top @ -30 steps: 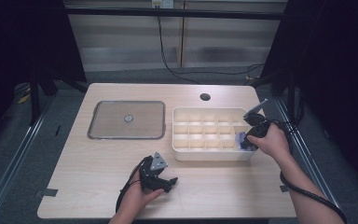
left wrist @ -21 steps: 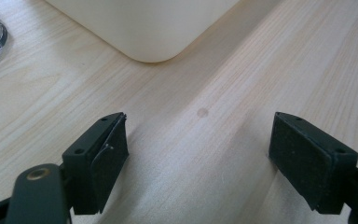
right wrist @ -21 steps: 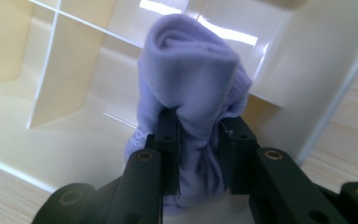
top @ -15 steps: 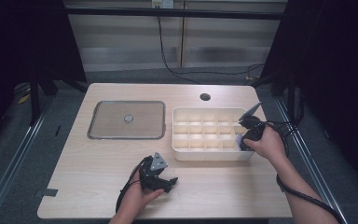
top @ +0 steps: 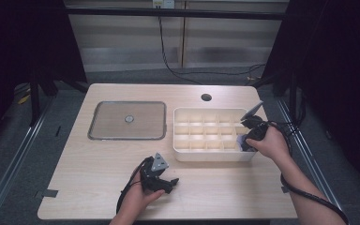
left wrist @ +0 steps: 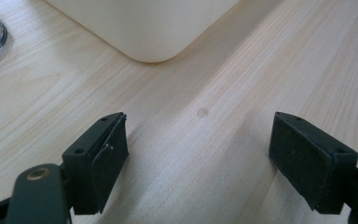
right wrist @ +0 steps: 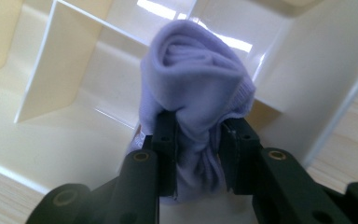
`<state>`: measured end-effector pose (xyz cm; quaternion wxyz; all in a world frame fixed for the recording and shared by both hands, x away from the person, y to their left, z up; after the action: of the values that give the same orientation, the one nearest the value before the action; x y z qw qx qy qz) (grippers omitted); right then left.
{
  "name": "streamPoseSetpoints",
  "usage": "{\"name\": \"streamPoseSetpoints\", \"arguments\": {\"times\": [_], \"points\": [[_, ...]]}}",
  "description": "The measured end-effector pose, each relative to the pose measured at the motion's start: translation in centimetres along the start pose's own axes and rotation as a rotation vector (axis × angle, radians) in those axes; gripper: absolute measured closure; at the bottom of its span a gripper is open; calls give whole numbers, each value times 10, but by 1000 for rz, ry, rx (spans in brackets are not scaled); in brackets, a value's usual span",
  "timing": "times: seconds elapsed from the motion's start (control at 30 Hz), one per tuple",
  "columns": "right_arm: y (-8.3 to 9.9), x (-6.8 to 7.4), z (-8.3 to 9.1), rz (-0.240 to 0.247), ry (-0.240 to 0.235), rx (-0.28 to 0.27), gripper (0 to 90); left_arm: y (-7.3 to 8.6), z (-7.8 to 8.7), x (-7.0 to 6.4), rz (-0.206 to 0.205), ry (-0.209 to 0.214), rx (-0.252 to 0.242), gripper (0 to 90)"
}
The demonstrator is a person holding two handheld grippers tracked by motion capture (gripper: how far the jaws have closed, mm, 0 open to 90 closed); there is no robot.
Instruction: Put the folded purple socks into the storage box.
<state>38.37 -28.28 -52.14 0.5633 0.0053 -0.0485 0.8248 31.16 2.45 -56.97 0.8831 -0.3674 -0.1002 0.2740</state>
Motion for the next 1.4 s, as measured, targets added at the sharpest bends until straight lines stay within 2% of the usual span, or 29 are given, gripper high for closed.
{"name": "streamPoseSetpoints", "arguments": {"times": [0.1,0.17,0.7,1.13,1.37,1.4], "points": [[0,-2,4,-7,-43,5,672,0,0,0,0,0,0,191],[0,-2,7,-10,-54,3,670,0,0,0,2,-1,-2,191],[-1,-3,25,12,-33,28,663,-1,-1,0,11,-1,-10,190],[-1,-2,27,31,-48,29,620,-1,-1,0,11,-1,-10,190],[-2,-4,35,29,-48,24,611,-1,-1,0,12,-2,-11,191],[-2,-4,37,26,-49,25,611,-1,0,0,0,-4,-5,190]]}}
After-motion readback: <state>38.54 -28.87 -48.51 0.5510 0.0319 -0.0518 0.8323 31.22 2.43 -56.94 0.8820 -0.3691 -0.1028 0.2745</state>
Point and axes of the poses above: each handheld gripper's, and its own axes: z roughly backward along the jaws, y roughly out of its underside, x roughly to its left, the point moved 9 cm from there along -z, roughly forward along the jaws, and after that the axes turned 2 degrees about x, right-handed, at the moved point
